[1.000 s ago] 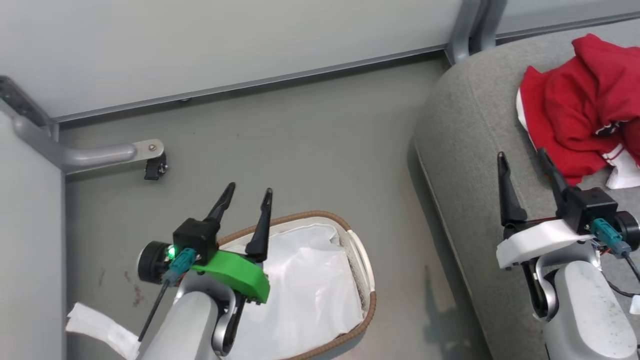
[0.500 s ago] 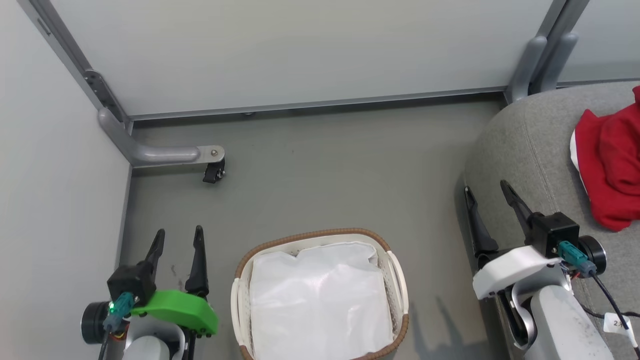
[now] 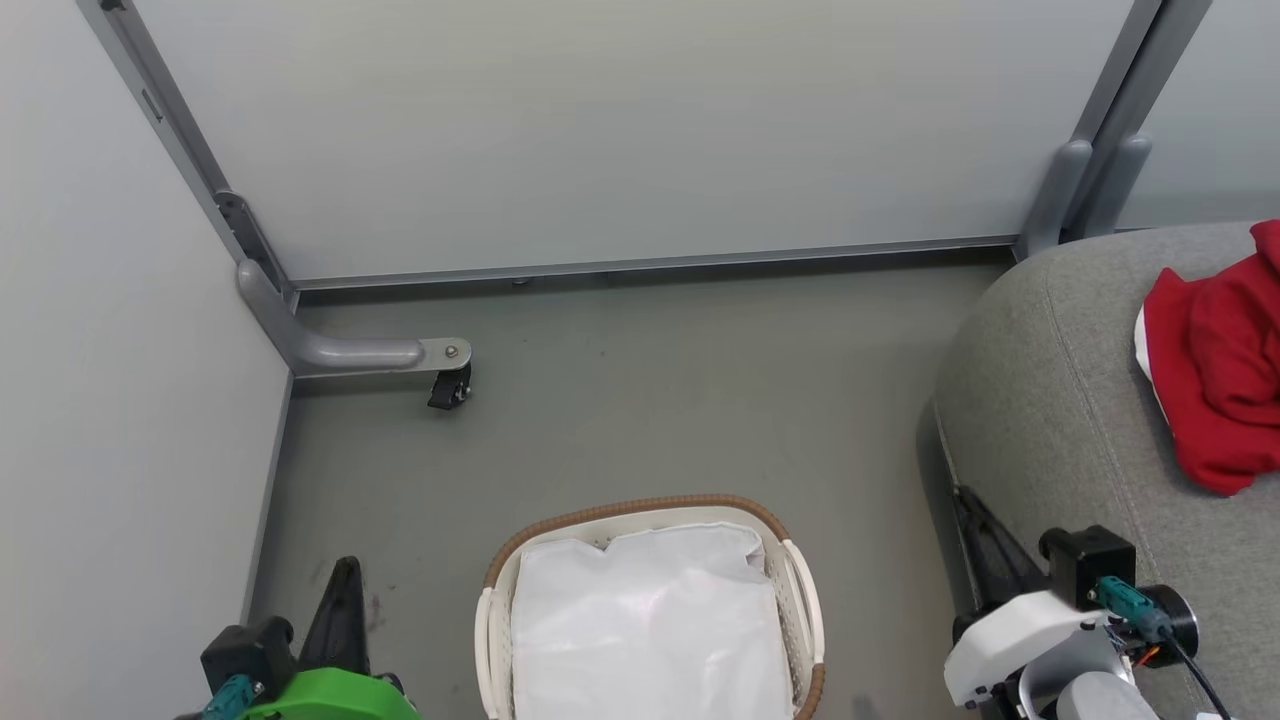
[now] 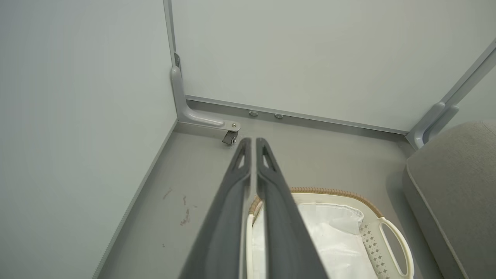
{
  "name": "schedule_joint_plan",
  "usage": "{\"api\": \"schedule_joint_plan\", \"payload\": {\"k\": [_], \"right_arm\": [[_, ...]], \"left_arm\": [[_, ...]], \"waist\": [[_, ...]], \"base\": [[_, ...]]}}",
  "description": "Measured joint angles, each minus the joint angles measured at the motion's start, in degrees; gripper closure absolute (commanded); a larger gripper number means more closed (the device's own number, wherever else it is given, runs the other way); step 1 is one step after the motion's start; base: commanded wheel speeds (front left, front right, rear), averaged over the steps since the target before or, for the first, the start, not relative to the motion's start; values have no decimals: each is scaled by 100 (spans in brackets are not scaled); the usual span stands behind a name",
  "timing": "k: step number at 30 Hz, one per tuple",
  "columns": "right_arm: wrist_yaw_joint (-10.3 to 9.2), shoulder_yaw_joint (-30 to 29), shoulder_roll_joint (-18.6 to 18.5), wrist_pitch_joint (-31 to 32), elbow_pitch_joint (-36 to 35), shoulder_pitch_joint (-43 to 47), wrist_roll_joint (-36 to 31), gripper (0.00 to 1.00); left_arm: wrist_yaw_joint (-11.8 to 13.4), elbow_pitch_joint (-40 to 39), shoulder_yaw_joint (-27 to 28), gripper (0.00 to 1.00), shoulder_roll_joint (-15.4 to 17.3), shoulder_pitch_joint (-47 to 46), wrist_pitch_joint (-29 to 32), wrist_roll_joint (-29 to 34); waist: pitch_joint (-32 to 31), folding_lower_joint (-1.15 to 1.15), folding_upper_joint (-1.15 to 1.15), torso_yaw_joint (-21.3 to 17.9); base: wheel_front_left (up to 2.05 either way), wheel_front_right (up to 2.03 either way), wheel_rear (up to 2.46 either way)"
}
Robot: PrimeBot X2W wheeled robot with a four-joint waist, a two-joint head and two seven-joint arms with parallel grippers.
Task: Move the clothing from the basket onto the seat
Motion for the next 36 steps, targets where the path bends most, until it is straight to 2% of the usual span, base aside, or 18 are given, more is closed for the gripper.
{"api": "schedule_joint_plan", "payload": {"k": [19,36], "right_arm": [[0,-187,7,520,-164,46,2006,100],[-1,-333,2,890,-342,52,3518,100]], "left_arm": [[0,-230,197,100,-7,2,530,-1786],[0,-463,350,100,-5,-30,912,-3139]], "waist": [[-27,0,0,-26],[-51,0,0,-50]], "base": [[0,0,0],[0,0,0]]}}
